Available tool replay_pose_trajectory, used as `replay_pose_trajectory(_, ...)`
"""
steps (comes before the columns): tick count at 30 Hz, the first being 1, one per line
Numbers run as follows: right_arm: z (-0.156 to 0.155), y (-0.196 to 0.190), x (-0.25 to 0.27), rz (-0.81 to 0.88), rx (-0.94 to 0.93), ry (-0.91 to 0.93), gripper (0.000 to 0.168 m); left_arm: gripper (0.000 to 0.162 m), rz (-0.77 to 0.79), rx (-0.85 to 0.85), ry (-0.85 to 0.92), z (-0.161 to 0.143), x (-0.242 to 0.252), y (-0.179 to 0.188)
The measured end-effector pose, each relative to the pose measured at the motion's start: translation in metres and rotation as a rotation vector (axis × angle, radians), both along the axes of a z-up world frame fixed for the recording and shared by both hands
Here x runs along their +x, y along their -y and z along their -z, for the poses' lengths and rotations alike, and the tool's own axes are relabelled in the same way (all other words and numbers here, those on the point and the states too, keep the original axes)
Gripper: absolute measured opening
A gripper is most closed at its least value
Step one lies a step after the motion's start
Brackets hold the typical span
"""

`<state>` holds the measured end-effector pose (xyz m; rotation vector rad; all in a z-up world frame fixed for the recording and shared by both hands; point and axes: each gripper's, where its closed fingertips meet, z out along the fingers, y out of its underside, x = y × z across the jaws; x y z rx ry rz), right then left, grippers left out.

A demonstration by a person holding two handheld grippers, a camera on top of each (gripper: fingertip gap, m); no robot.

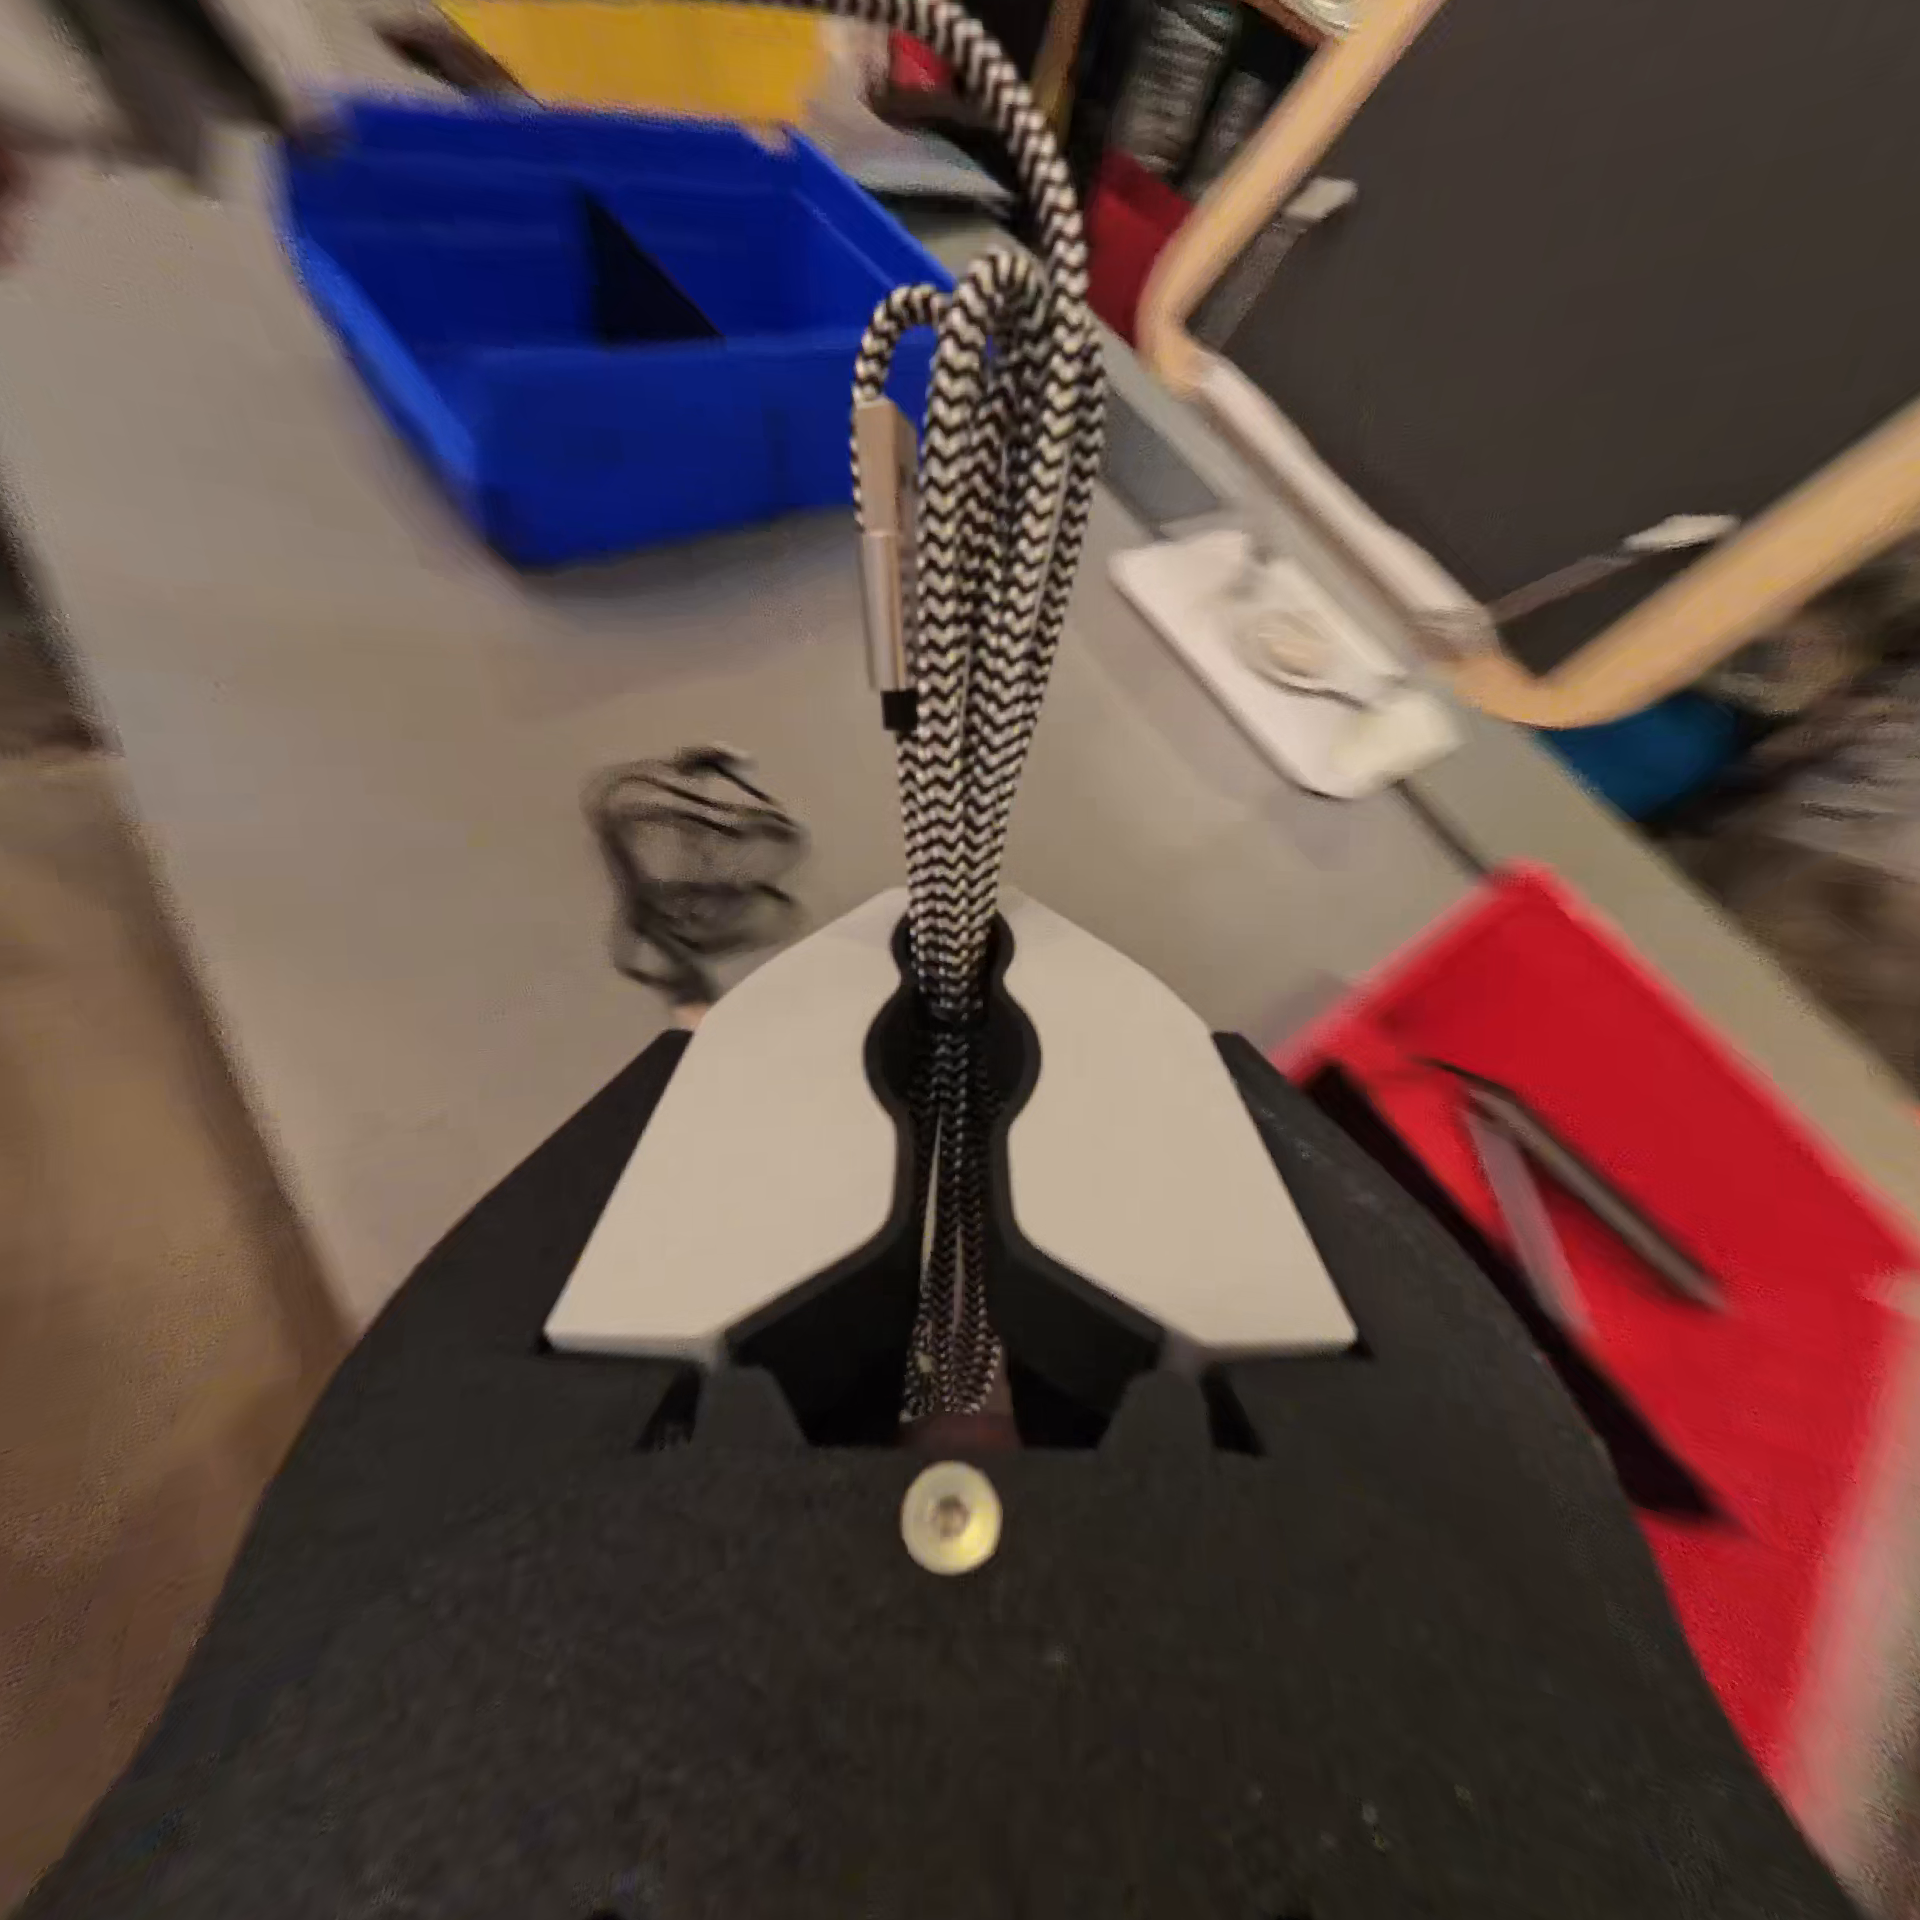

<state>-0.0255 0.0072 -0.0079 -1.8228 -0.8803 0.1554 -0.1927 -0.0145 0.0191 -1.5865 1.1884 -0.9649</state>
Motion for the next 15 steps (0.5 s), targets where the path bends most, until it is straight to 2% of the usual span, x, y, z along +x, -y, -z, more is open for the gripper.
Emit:
replay_pose_trajectory(3, -0.018, -0.003, 0.091, 0.184, 0.089, 0.358, 0.007, 0.027, 0.034, -0.122, -0.047, 0.068, -0.012, 0.035)
replay_pose_trajectory(6, -0.027, -0.001, 0.164, 0.278, 0.086, 0.591, 0.007, 0.027, 0.025, -0.137, -0.138, 0.116, -0.026, 0.057)
replay_pose_trajectory(10, -0.033, -0.005, 0.249, 0.401, 0.072, 0.958, 0.007, 0.025, -0.014, -0.114, -0.182, 0.139, -0.034, 0.061)
replay_pose_trajectory(12, -0.029, -0.012, 0.269, 0.391, 0.059, 1.067, 0.008, 0.025, -0.013, -0.121, -0.192, 0.142, -0.032, 0.060)
replay_pose_trajectory(15, -0.004, -0.025, 0.285, 0.388, -0.042, 1.170, 0.008, 0.025, -0.013, -0.147, -0.201, 0.147, -0.030, 0.057)
